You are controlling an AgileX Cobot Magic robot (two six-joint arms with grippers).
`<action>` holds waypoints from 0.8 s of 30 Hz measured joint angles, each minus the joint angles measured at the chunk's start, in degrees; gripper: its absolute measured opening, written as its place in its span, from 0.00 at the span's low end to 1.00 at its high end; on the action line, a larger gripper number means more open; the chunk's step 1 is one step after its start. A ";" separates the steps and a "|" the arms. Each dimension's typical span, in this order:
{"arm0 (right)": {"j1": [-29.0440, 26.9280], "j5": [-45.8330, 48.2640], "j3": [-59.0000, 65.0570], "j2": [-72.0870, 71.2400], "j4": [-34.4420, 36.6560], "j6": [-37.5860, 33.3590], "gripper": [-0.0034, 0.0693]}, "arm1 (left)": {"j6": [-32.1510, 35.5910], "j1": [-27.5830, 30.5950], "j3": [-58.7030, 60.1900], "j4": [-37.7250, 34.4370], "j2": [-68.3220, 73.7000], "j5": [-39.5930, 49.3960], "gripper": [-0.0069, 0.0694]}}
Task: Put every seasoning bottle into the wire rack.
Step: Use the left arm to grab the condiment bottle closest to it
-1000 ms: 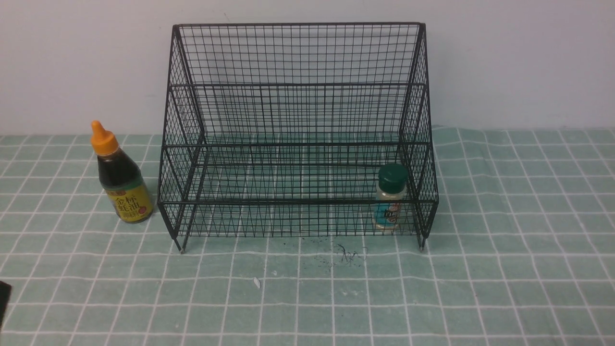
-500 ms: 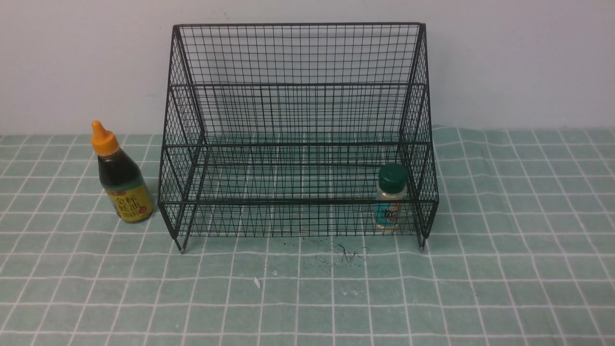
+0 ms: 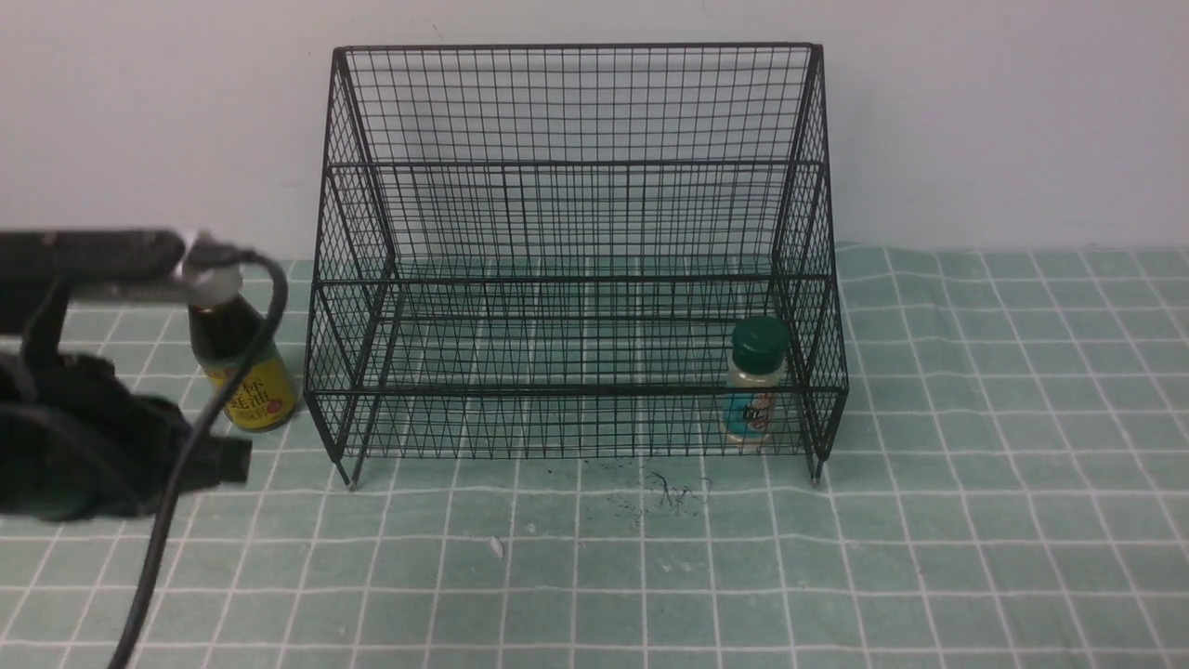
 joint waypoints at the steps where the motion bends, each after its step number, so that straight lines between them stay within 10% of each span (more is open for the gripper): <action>1: 0.00 0.00 0.00 0.00 0.00 0.00 0.03 | -0.37 1.13 -3.01 0.53 1.88 0.95 0.08; 14: 0.00 -0.02 0.04 0.00 0.00 0.00 0.03 | 3.47 11.34 -27.75 1.72 21.67 3.96 0.17; 24: 0.00 -0.02 0.04 0.00 0.00 0.00 0.03 | 4.98 11.29 -28.12 1.31 30.27 -9.08 0.66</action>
